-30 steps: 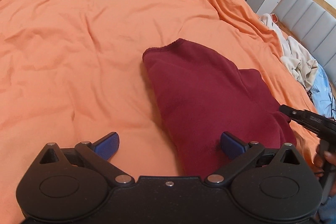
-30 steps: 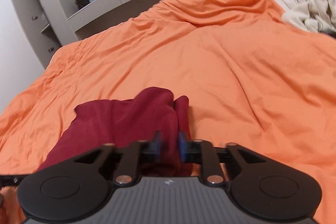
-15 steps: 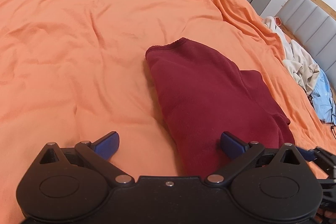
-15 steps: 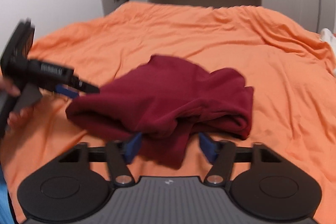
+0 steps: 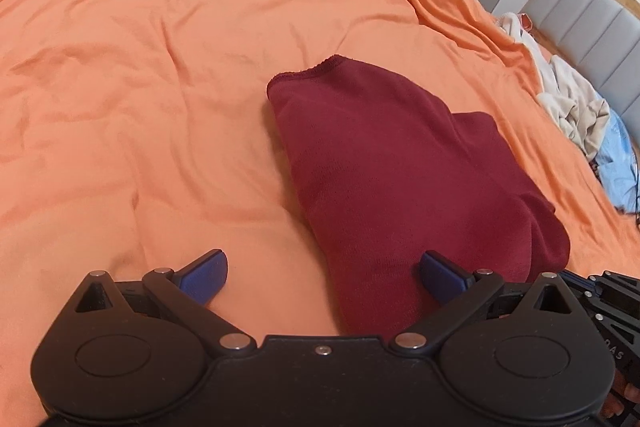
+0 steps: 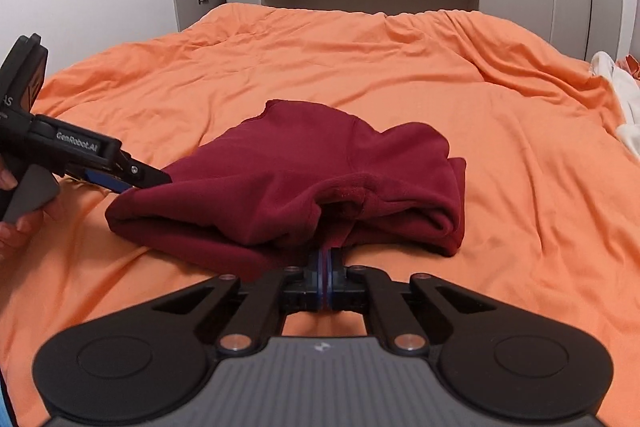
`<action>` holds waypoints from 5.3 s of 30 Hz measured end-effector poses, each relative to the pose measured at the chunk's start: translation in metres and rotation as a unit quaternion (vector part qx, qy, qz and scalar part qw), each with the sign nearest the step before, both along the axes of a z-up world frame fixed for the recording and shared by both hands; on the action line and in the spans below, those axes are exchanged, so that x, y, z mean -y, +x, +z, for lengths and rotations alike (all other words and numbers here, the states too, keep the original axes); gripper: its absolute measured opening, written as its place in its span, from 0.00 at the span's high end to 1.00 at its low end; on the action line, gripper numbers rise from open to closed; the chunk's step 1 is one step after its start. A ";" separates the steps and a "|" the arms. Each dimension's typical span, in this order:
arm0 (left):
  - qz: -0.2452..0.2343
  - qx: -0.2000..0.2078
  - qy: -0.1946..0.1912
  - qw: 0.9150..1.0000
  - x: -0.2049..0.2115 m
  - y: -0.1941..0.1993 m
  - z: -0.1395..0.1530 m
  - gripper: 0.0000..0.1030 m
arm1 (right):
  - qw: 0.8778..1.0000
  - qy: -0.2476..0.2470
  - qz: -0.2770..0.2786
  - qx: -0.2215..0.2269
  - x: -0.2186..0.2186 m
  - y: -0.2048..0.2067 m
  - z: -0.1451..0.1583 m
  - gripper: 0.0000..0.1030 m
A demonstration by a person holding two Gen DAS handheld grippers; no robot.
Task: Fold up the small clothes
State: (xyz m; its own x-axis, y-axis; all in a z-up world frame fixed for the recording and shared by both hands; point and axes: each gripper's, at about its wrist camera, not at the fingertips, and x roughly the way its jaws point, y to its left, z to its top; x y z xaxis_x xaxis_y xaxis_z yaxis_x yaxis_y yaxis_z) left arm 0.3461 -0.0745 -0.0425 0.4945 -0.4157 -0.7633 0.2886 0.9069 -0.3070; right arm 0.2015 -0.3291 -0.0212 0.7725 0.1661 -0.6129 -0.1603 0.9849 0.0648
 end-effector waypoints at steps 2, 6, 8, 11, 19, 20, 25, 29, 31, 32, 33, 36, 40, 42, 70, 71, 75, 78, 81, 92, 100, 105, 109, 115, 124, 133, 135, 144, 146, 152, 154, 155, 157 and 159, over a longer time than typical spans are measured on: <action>-0.002 0.004 0.006 1.000 0.002 -0.001 0.000 0.01 | 1.000 0.003 -0.001 0.003 0.001 -0.001 0.001 0.98; -0.002 0.004 0.008 1.000 0.004 -0.002 -0.001 0.01 | 1.000 0.003 0.007 0.007 0.000 -0.003 0.002 0.90; -0.001 0.004 0.008 1.000 0.004 -0.001 -0.001 0.01 | 1.000 0.002 0.013 0.009 -0.001 -0.004 0.003 0.77; -0.001 0.005 0.009 1.000 0.004 -0.002 -0.001 0.01 | 1.000 0.002 0.017 0.010 -0.002 -0.004 0.003 0.66; -0.002 0.004 0.008 1.000 0.004 -0.001 -0.001 0.01 | 0.999 0.012 0.029 0.023 -0.006 0.003 0.005 0.93; -0.002 0.005 0.008 1.000 0.003 -0.001 -0.001 0.01 | 0.999 0.013 0.027 0.025 -0.006 0.002 0.005 0.95; -0.004 0.004 0.008 1.000 0.004 -0.001 -0.003 0.01 | 1.000 0.017 0.012 0.020 -0.001 -0.003 0.002 0.96; -0.005 0.006 0.012 1.000 0.005 -0.002 -0.005 0.01 | 1.000 0.026 0.007 0.013 0.002 -0.004 -0.002 0.96; -0.004 0.006 0.013 1.000 0.005 -0.002 -0.005 0.01 | 1.000 0.025 0.008 0.013 0.002 -0.005 -0.002 0.96; -0.005 0.006 0.013 1.000 0.005 -0.002 -0.005 0.01 | 1.000 0.024 0.008 0.013 0.002 -0.005 -0.002 0.96; -0.005 0.007 0.013 1.000 0.005 -0.002 -0.005 0.01 | 1.000 0.025 0.008 0.013 0.002 -0.005 -0.002 0.96; -0.005 0.007 0.012 1.000 0.006 -0.002 -0.006 0.00 | 1.000 0.027 0.008 0.012 0.002 -0.008 -0.002 0.96; -0.006 0.008 0.013 1.000 0.006 -0.003 -0.006 0.00 | 1.000 0.027 0.004 0.009 0.004 -0.009 -0.001 0.96; -0.007 0.008 0.013 1.000 0.006 -0.003 -0.006 0.00 | 1.000 0.022 -0.006 0.009 0.007 -0.011 0.000 0.92; 0.026 0.029 0.049 0.998 0.015 0.039 0.008 0.00 | 0.958 0.222 -0.179 -0.025 0.113 0.102 -0.030 0.00; 0.023 0.029 0.049 0.998 0.016 0.042 0.007 0.00 | 0.958 0.225 -0.178 -0.025 0.113 0.102 -0.032 0.01; 0.015 0.026 0.051 0.998 0.022 0.047 0.003 0.00 | 0.957 0.230 -0.174 -0.028 0.112 0.102 -0.037 0.04; 0.011 0.024 0.052 0.998 0.026 0.049 0.001 0.00 | 0.956 0.231 -0.175 -0.037 0.110 0.104 -0.042 0.04; 0.009 0.023 0.053 0.998 0.028 0.050 -0.002 0.00 | 0.957 0.228 -0.174 -0.043 0.106 0.104 -0.044 0.04; 0.007 0.003 0.046 0.999 0.029 0.057 -0.013 0.00 | 0.958 0.222 -0.175 -0.048 0.104 0.105 -0.048 0.08; 0.015 -0.004 0.023 1.000 0.024 0.055 -0.029 0.00 | 0.966 0.190 -0.170 -0.037 0.094 0.103 -0.048 0.23; 0.015 0.010 0.003 1.000 0.018 0.052 -0.039 0.00 | 0.973 0.158 -0.162 -0.035 0.087 0.104 -0.046 0.26; 0.020 0.018 -0.019 0.999 0.012 0.049 -0.045 0.00 | 0.978 0.137 -0.156 -0.033 0.084 0.105 -0.045 0.30; 0.019 0.021 -0.014 1.000 0.015 0.048 -0.045 0.00 | 0.981 0.120 -0.147 -0.030 0.079 0.103 -0.044 0.37; 0.019 0.021 -0.015 1.000 0.013 0.048 -0.045 0.00 | 0.983 0.116 -0.143 -0.028 0.079 0.103 -0.045 0.38; 0.019 0.019 -0.016 1.000 0.013 0.048 -0.046 0.00 | 0.982 0.118 -0.143 -0.029 0.080 0.103 -0.045 0.38; 0.019 0.016 -0.017 1.000 0.012 0.048 -0.046 0.00 | 0.982 0.117 -0.143 -0.029 0.080 0.103 -0.045 0.38; 0.002 -0.025 -0.026 0.999 0.013 0.068 -0.045 0.00 | 0.982 0.118 -0.143 -0.029 0.080 0.103 -0.045 0.38; -0.002 -0.023 -0.028 0.999 0.014 0.069 -0.046 0.00 | 0.982 0.118 -0.143 -0.029 0.080 0.103 -0.045 0.38; -0.009 0.005 -0.030 0.999 0.016 0.061 -0.045 0.08 | 0.982 0.118 -0.143 -0.028 0.080 0.103 -0.045 0.38; -0.013 0.011 -0.036 0.999 0.017 0.059 -0.043 0.14 | 0.982 0.117 -0.143 -0.026 0.080 0.103 -0.044 0.39; -0.015 0.012 -0.039 0.999 0.016 0.058 -0.043 0.18 | 0.983 0.116 -0.142 -0.025 0.080 0.103 -0.044 0.39; -0.018 0.013 -0.046 0.999 0.016 0.057 -0.041 0.24 | 0.983 0.113 -0.141 -0.023 0.079 0.103 -0.043 0.41; -0.020 0.013 -0.052 0.998 0.017 0.056 -0.041 0.27 | 0.984 0.111 -0.139 -0.020 0.078 0.104 -0.043 0.42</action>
State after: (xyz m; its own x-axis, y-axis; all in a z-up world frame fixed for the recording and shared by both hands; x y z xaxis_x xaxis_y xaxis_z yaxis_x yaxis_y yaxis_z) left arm 0.4021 -0.0915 -0.0833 0.4945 -0.5115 -0.7027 0.3328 0.8583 -0.3906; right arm 0.3051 -0.4076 -0.0644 0.7829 0.0846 -0.6163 0.1202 0.9515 0.2833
